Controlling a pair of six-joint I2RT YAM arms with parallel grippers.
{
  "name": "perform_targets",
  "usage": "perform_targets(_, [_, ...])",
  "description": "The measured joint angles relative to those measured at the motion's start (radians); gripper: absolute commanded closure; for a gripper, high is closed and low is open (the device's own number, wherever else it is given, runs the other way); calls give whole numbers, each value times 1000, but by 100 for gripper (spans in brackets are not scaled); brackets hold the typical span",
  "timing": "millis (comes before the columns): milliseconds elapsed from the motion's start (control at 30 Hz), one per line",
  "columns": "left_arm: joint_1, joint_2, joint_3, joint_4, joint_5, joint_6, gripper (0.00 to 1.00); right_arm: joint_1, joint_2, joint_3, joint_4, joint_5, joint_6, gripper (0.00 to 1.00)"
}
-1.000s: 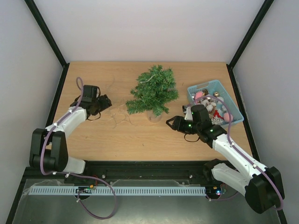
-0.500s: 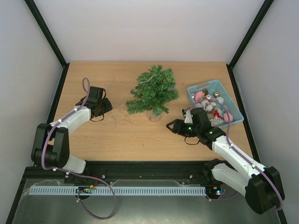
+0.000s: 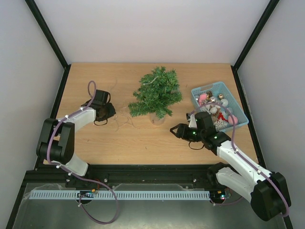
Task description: Decorate the small christmas tree
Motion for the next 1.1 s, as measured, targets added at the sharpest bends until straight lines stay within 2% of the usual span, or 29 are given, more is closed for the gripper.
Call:
perform_targets(67, [0, 1, 0, 0, -6, 2, 97, 0, -1, -6, 2, 0, 0, 47])
perform_targets(400, [0, -59, -47, -21, -18, 13, 98, 0, -40, -15, -2, 0, 0, 47])
perform_targets(867, [-19, -499, -155, -190, 28, 10, 98, 0, -131, -26, -77, 1, -9, 46])
perform_targets(1100, [-33, -622, -135, -273, 93, -27, 98, 0, -143, -26, -114, 2, -23, 46])
